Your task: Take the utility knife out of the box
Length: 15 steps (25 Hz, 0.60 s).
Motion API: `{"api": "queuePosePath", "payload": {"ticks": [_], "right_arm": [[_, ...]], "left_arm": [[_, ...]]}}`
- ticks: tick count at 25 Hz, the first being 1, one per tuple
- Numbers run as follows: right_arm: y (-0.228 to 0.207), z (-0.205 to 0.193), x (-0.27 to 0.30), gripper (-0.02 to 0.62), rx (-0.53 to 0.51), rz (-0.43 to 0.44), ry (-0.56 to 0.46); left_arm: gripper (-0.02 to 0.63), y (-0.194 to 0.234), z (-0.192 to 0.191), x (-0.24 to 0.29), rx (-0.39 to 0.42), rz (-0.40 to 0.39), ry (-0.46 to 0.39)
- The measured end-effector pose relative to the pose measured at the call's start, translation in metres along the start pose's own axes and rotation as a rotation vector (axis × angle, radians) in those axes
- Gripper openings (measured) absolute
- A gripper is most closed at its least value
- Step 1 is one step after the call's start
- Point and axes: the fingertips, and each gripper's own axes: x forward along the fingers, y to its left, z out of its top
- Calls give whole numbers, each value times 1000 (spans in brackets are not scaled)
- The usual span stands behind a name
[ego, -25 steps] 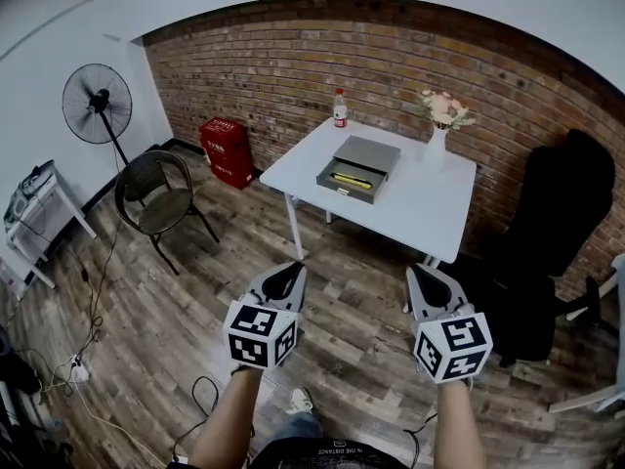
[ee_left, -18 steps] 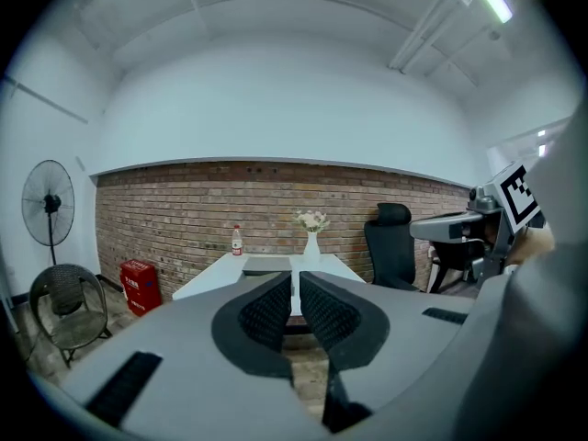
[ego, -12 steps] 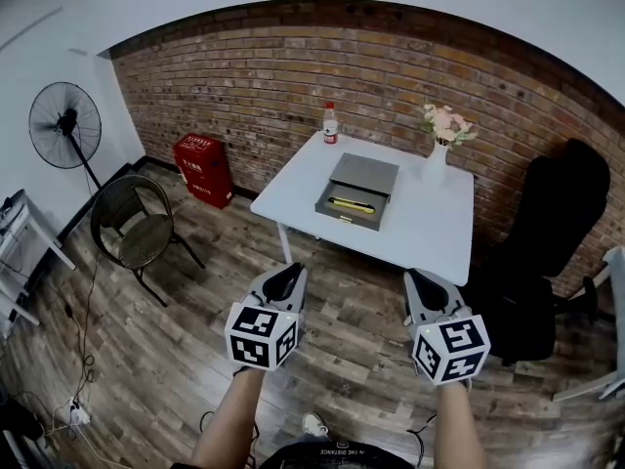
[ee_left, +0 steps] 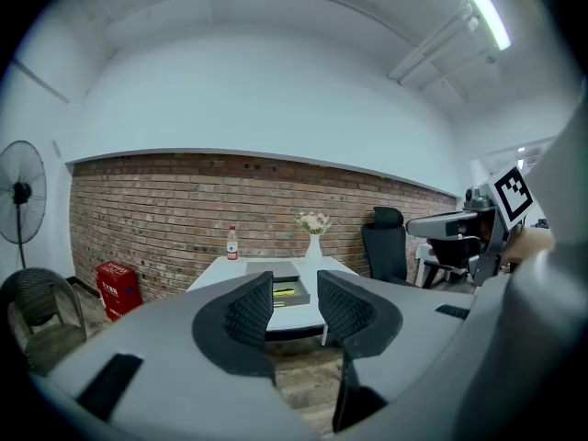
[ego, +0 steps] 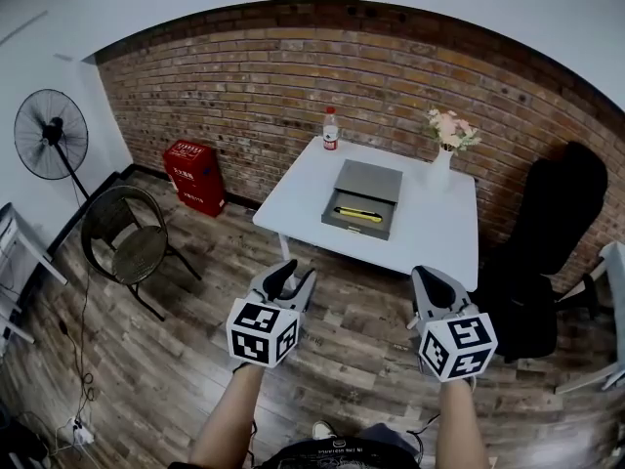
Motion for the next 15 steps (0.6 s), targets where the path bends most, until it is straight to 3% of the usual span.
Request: {"api": "queuePosePath", "payload": {"ticks": [8,15], "right_arm": [[-8,2,28,18,26,-21,-2],[-29,-1,69,18,38,-19,-14]], "left_arm": [[158,30,-2,10,-11,17,6],[166,49,0,50,15,20,18]]}}
